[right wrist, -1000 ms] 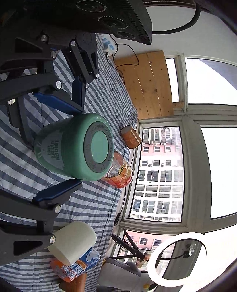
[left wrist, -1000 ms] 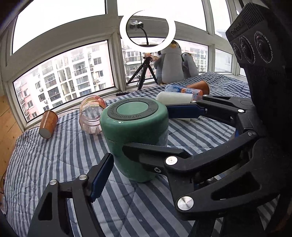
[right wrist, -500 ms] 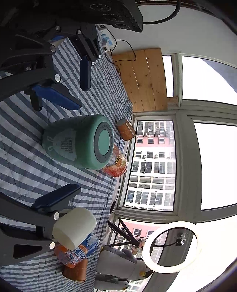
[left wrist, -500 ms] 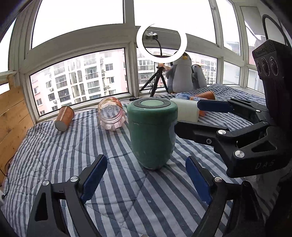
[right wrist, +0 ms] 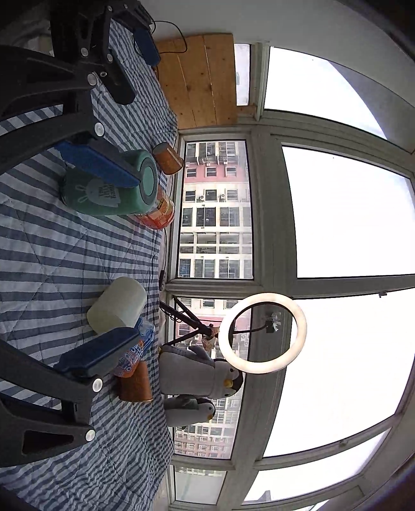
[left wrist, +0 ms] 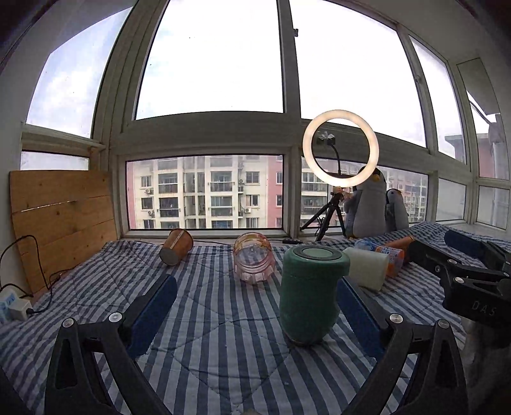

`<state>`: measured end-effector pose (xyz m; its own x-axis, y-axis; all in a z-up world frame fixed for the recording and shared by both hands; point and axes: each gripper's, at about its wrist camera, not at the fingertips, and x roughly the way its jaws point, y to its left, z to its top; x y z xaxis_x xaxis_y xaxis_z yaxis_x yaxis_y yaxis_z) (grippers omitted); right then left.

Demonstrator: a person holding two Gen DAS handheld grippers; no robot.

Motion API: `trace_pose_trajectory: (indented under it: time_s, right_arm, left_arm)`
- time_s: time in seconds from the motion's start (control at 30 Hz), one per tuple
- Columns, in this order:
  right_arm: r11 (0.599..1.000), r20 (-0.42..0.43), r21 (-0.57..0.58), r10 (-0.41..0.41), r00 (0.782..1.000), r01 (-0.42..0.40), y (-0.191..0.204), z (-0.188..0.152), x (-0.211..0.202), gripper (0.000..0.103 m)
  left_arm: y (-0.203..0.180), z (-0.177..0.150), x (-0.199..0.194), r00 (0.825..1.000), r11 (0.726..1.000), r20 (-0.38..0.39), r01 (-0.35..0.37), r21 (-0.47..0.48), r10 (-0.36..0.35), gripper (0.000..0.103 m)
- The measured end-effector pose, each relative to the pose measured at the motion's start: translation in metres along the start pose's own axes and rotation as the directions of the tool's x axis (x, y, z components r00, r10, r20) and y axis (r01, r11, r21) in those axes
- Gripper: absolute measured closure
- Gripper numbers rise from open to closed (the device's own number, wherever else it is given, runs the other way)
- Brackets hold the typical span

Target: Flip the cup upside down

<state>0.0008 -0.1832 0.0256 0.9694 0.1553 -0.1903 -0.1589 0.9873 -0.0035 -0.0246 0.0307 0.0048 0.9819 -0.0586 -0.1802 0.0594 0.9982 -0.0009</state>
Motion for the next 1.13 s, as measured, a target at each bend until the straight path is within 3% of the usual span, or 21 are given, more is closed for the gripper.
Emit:
trace_pose_trajectory:
  time_s: [0.37, 0.6, 1.13]
  right_arm:
    - [0.998, 0.002, 0.065, -0.011, 1.0, 0.011, -0.013, -0.007, 0.001, 0.016]
    - [0.999, 0.04, 0.049, -0.021, 0.999, 0.019, -0.008, -0.007, -0.006, 0.016]
    - [0.999, 0.04, 0.044, -0.01, 0.999, 0.008, -0.007, -0.009, -0.007, 0.013]
  left_arm:
    - [-0.003, -0.004, 0.002, 1.0, 1.0, -0.001, -0.024, 0.004, 0.024, 0.001]
    - [-0.001, -0.005, 0.002, 0.999, 0.999, 0.007, -0.038, -0.011, 0.038, 0.001]
    - [-0.003, -0.005, 0.004, 0.999, 0.999, 0.0, -0.042, 0.006, 0.042, 0.001]
